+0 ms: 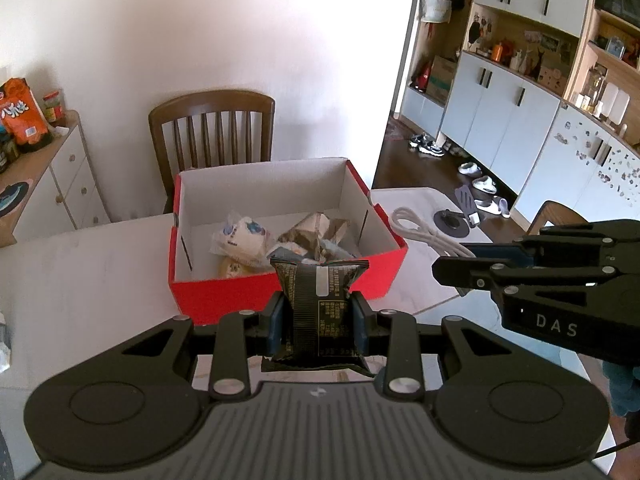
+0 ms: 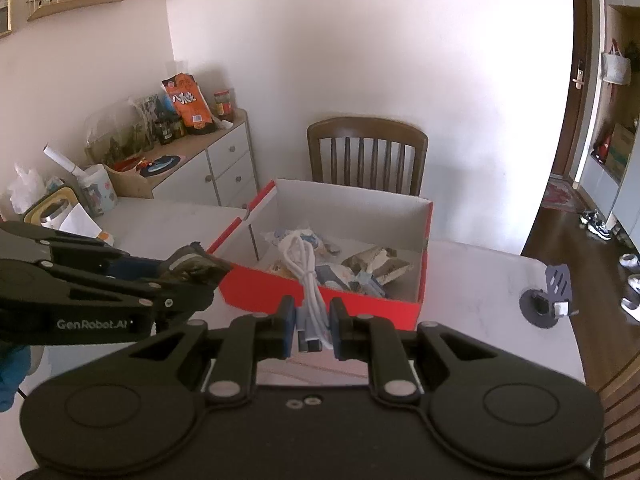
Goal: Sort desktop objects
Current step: 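Lift and carry the black packet and white cable toward the red box, then lower the black packet and white cable into the red box and open both tools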
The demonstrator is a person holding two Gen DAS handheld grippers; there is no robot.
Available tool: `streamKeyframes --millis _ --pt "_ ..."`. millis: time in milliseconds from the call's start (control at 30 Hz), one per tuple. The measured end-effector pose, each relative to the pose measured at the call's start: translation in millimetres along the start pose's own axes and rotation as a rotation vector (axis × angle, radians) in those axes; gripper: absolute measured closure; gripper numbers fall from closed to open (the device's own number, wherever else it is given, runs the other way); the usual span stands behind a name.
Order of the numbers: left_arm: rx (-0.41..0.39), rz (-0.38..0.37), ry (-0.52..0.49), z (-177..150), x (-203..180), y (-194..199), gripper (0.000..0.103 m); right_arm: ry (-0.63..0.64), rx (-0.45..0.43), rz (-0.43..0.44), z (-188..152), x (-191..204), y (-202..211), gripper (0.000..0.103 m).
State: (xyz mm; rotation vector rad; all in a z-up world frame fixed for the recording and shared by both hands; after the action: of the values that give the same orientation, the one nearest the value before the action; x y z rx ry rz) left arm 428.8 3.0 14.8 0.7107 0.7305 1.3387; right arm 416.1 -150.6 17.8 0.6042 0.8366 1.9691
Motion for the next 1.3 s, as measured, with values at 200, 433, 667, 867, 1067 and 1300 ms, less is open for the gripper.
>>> streamKeyframes --millis 200,433,667,867,1067,1300 --pt "0.011 0.0 -0.003 13 1 -11 0.071 0.0 0.009 0.004 14 -9 -10 0.086" --pt "0.02 0.005 -0.027 29 3 -27 0.071 -0.009 0.018 0.0 30 -27 -24 0.086" --pt "0.039 0.009 -0.047 45 7 -49 0.071 -0.013 0.051 0.023 45 -41 -46 0.086" --pt "0.061 -0.002 -0.039 60 15 -69 0.071 -0.004 0.073 0.021 60 -48 -68 0.086" --pt "0.089 -0.027 -0.028 81 24 -97 0.071 0.011 0.086 0.012 73 -55 -91 0.086" --pt "0.135 -0.03 -0.029 89 31 -134 0.071 0.003 0.122 0.019 82 -61 -121 0.086"
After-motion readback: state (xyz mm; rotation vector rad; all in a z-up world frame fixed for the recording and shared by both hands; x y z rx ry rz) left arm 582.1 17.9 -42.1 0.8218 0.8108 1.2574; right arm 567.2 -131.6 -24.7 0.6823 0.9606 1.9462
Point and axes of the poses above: each gripper's, at about its wrist camera, not at the fingertips, and y roughly against the way its jaws point, x to its left, z to its top, the point moved 7 cm from there along -y, roughly the way its jaws point, and after that the axes turned 10 degrees about x, right-handed, at the moved point
